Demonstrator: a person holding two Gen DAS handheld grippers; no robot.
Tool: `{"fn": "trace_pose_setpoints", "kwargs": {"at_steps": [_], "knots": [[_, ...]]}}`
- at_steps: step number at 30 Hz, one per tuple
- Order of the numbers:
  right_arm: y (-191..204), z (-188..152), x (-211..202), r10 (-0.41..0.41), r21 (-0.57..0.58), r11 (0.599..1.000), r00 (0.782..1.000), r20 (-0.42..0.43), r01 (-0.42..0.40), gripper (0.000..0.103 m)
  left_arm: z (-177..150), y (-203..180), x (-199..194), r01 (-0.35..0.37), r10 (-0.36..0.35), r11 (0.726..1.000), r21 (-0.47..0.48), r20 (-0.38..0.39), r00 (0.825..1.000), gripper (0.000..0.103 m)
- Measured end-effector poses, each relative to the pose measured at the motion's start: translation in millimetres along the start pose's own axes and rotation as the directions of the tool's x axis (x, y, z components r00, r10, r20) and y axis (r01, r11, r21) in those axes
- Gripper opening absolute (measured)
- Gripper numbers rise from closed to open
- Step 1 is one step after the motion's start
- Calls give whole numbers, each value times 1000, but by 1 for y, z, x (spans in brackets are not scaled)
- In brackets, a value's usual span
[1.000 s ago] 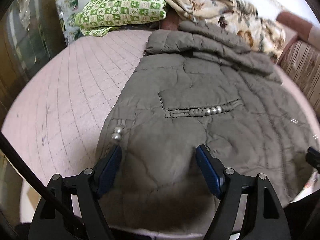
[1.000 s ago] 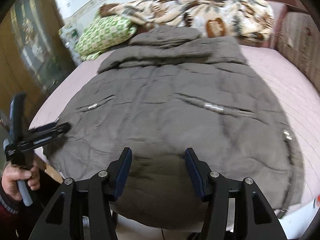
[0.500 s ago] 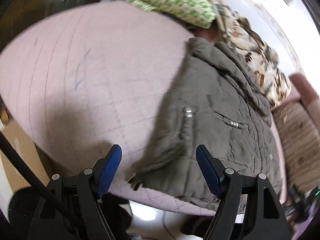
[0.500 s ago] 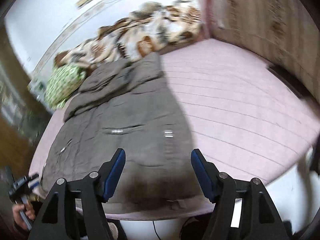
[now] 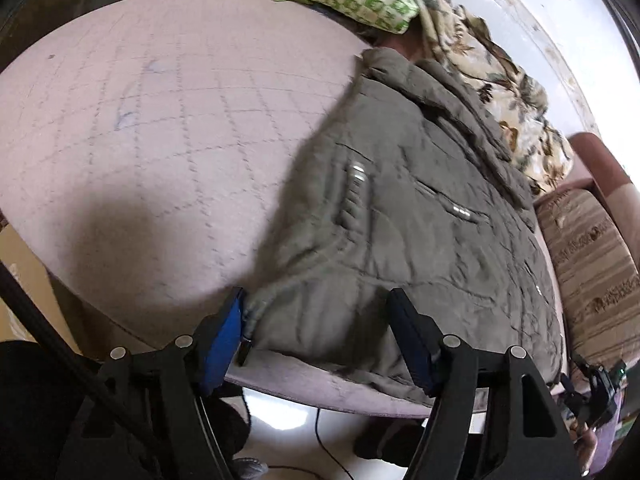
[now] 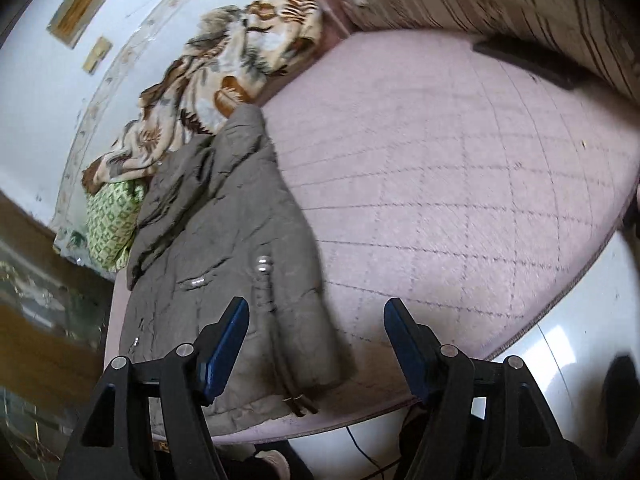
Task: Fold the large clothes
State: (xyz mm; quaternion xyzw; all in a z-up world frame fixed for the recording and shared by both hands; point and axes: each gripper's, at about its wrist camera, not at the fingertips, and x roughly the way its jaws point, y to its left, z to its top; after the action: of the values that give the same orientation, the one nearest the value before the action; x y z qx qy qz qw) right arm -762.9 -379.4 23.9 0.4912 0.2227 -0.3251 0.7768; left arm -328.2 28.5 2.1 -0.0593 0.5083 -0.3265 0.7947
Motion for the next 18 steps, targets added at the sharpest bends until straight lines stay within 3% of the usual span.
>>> {"fn": "trace_pose_setpoints", "kwargs": {"at_steps": [5,10,12,14,17,18], "knots": [[1,-4,14,-11,-5,1000,999,-34,11,74,-3,-3,1,40,-40,999,-3,11,999,70],[1,-18,40,46,39,998,996,-73,-43,76,-3,4,1,108,-107,993,-52,25,994,70],[6,-24,40,61,28,998,997,-48,-59,75,-4,7,0,133,-131,989,-69,30,991,70],[14,-35,48,183,46,983,980,-82,-179,68,-6,6,1,151,-149,985,-80,33,988,70],[33,-53,58,227,1,974,968,-104,-228,66,-9,-3,2,148,-146,987,-58,35,989,70],[39,-55,59,241,-21,969,964,-111,-244,59,-12,-6,3,152,-151,987,-47,35,988,70]]}}
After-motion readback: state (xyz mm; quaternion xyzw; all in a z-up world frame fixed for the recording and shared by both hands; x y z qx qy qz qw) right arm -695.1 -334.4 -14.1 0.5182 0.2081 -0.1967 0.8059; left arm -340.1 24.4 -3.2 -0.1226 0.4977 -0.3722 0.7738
